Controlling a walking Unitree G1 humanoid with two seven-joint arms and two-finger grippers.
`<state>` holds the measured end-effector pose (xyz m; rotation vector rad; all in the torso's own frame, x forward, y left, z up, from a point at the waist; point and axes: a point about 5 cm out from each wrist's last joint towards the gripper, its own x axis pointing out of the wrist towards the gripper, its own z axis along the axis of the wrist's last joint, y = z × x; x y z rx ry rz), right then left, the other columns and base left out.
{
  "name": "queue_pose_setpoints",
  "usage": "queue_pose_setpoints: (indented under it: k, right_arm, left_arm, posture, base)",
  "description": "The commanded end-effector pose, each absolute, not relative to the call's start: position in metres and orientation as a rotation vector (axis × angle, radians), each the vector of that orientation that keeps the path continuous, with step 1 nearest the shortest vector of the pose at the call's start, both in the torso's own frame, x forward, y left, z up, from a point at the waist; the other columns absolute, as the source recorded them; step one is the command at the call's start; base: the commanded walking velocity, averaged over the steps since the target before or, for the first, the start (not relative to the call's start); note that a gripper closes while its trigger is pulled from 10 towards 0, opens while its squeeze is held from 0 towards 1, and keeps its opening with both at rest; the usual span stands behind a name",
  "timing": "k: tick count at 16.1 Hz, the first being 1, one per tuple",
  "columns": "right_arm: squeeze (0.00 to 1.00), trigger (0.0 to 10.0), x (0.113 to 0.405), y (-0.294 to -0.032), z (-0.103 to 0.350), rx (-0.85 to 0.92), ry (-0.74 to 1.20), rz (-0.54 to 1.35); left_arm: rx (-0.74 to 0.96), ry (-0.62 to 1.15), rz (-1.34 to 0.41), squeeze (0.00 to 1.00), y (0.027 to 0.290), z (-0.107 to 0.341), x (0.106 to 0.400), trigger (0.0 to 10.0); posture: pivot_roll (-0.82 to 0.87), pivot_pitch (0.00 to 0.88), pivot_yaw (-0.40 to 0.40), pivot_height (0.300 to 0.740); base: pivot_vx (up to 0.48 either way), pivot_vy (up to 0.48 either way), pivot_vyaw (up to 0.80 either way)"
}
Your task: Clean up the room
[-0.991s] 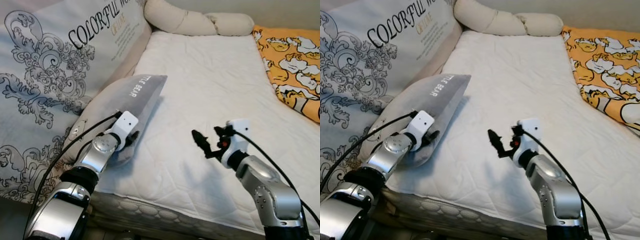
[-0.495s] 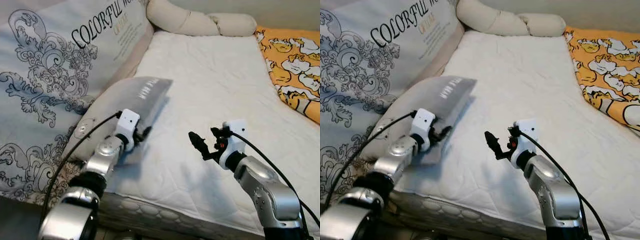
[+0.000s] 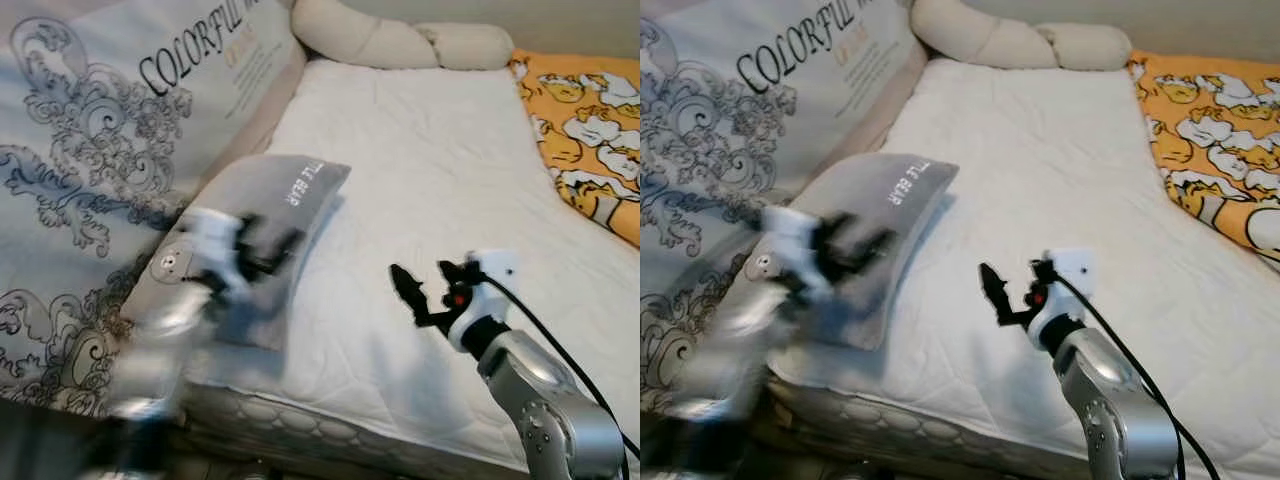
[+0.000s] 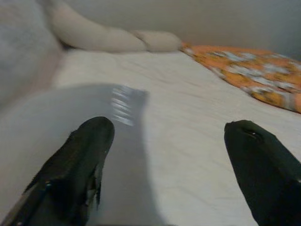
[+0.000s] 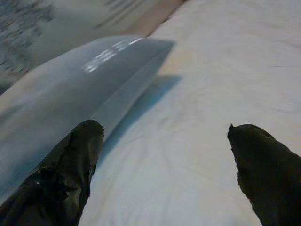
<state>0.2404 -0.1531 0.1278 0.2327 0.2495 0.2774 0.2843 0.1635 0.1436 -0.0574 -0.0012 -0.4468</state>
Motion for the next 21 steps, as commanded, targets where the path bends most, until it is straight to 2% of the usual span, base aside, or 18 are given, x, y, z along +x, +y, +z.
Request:
queue_pose_setpoints:
  k: [1,3,4,7,11,17,21]
  right_arm:
    - [1.0,10.0,0.239,-0.16,0.133,0.239,0.225,0.238]
    - [1.0,10.0,0.24,-0.163,0.134,0.19,0.207,0.219]
    - [1.0,10.0,0.241,-0.164,0.136,0.11,0.189,0.227]
    - [1.0,10.0,0.242,-0.162,0.138,0.051,0.161,0.231]
    - [1.0,10.0,0.24,-0.17,0.125,0.087,0.207,0.135]
    - [1.0,10.0,0.24,-0.166,0.118,0.069,0.257,0.188]
    - [1.0,10.0,0.24,-0.168,0.113,0.117,0.275,0.129]
  left_arm:
    - [-0.037,-0.005,-0.405,1.0,0.172,0.151,0.276,10.0]
    - [0.005,0.02,-0.321,1.0,0.185,0.147,0.263,10.0]
    - [0.014,0.03,-0.257,1.0,0.19,0.143,0.257,10.0]
    - [0.031,0.065,-0.143,1.0,0.189,0.142,0.248,10.0]
    - [0.093,0.082,-0.119,1.0,0.184,0.142,0.25,10.0]
    - [0.108,0.091,-0.117,1.0,0.175,0.141,0.254,10.0]
    - [0.145,0.101,-0.143,1.0,0.168,0.136,0.256,10.0]
  posture:
    - [0.0,0.0,0.023,0.74]
    - [0.01,0.0,0.023,0.74]
    - [0.02,0.0,0.021,0.74]
    - [0.04,0.0,0.012,0.74]
    - [0.04,0.0,0.007,0.74]
    - [0.03,0.0,0.004,0.74]
    - [0.03,0.0,0.005,0.74]
  base:
    - [0.0,0.0,0.0]
    - [0.0,0.0,0.0]
    - [0.0,-0.341,0.0]
    - [0.0,-0.48,0.0]
    - [0.0,-0.48,0.0]
    - [0.0,-0.48,0.0]
    - [0.0,-0.48,0.0]
